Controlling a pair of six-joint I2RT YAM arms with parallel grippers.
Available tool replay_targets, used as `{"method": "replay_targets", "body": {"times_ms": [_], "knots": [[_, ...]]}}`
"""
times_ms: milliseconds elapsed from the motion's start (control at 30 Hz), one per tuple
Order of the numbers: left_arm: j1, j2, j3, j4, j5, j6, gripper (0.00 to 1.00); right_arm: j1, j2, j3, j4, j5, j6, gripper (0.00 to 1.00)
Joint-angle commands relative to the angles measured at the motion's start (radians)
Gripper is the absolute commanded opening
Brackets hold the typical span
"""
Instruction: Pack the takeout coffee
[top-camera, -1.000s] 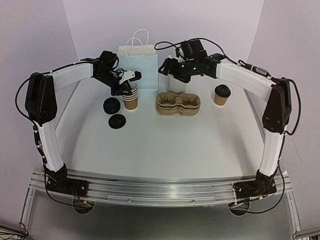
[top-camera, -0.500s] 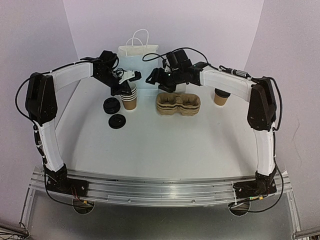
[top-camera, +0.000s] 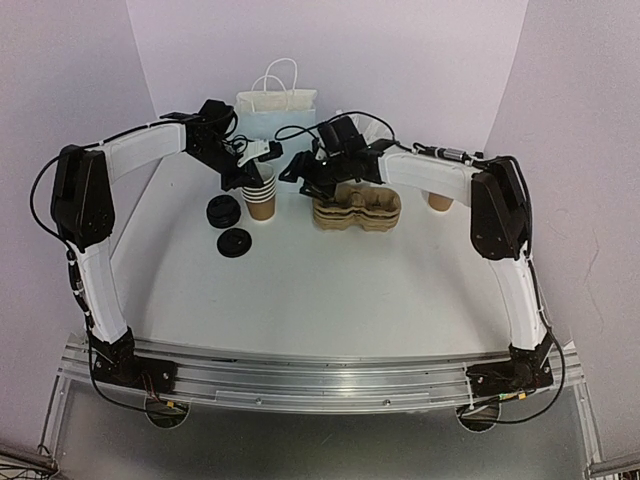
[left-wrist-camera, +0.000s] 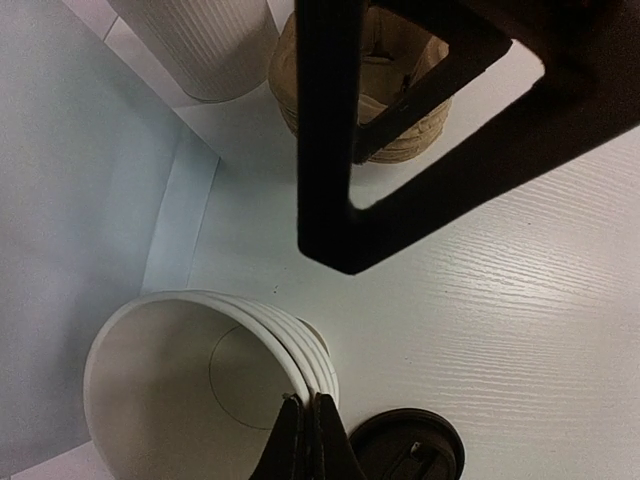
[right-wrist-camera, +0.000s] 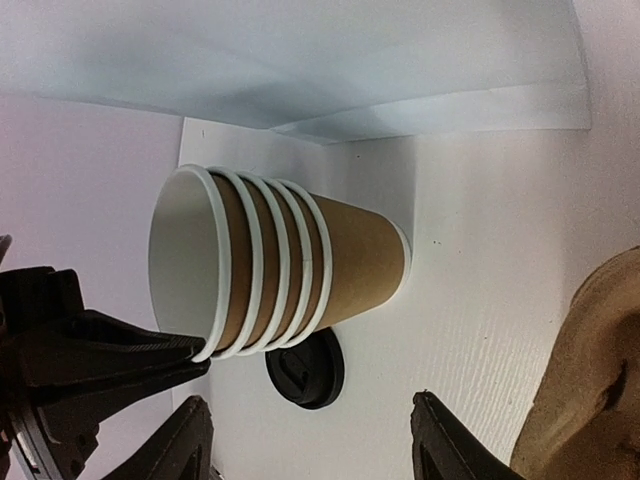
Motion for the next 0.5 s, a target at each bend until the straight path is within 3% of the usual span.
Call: {"method": "replay_targets", "body": {"times_ms": [0, 467], "knots": [[0.002, -0.007, 0.045, -0.017, 0.018, -0.008, 0.00, 0.008, 0.045, 0.059, 0.049, -0.026, 0.051, 0.62], [0.001, -0.045, 0.053, -0.017, 0.041, 0.002, 0.00, 0.009, 0.160, 0.156, 0.085, -0.037, 0.107, 0.59]]}}
